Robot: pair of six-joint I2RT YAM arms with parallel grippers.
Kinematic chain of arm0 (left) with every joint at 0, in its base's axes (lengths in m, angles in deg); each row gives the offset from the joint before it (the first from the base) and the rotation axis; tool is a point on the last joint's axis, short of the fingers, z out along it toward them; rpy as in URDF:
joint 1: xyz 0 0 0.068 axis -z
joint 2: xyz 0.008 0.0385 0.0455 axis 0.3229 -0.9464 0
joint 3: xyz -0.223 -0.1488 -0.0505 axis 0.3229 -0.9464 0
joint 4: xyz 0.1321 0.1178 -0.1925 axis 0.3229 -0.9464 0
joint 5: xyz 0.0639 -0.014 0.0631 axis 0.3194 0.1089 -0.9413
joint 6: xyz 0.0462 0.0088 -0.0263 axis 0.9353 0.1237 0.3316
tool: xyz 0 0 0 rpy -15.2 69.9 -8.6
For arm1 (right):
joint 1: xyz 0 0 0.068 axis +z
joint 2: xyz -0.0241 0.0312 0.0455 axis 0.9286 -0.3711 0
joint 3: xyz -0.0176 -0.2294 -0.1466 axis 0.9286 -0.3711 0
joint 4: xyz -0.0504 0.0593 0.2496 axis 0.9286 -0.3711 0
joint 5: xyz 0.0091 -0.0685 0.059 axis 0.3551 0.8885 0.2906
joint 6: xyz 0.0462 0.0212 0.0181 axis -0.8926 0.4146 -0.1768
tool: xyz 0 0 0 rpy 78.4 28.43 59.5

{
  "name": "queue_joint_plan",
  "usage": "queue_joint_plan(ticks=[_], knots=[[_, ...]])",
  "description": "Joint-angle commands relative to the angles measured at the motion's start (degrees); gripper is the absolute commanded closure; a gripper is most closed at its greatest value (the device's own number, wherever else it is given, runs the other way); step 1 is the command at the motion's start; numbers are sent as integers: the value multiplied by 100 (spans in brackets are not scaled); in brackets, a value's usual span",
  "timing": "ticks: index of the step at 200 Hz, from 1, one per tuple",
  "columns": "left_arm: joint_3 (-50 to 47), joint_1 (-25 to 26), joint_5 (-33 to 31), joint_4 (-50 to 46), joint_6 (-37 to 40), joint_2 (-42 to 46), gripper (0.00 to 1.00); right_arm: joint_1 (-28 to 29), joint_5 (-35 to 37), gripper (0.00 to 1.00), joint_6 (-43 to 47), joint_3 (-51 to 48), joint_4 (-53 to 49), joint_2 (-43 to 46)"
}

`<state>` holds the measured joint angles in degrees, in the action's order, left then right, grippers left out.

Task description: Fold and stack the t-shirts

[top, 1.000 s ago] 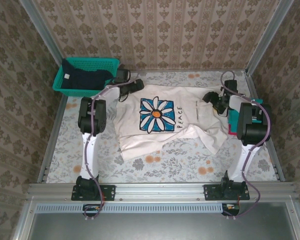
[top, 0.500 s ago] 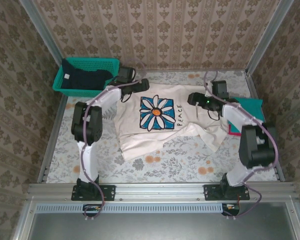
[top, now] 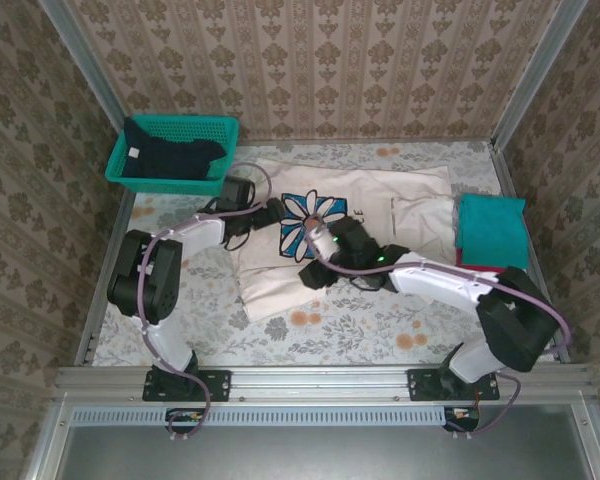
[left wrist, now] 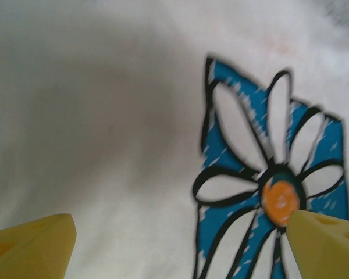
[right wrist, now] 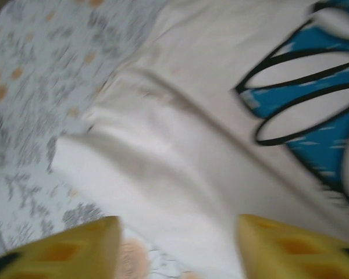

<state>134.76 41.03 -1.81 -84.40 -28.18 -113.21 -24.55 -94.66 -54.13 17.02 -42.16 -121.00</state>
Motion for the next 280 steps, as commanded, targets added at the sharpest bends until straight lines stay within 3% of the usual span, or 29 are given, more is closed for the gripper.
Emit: queue_joint_plan(ticks=[1,26,77,173,206,245,280], knots=[[-85,30,119,288,-288,15,6,337,-146,71,-64,380,86,-591],[-251,22,41,378,-339,-53,7,662,17,69,-27,768,34,-1274],[-409,-22,70,515,-466,-383,7,698,-23,74,-130,1315,-315,-2222],[-396,-328,152,496,-408,-730,8,961,-1152,71,535,300,-1793,-653],[-346,-348,231,505,-394,-743,9,936,-561,69,337,334,-1493,-297],[-339,-343,325,510,-430,-752,9,740,-251,71,-127,1465,-1325,-1665],[-418,-356,274,445,-334,-633,9,779,-943,74,-263,1764,-1282,-2348]])
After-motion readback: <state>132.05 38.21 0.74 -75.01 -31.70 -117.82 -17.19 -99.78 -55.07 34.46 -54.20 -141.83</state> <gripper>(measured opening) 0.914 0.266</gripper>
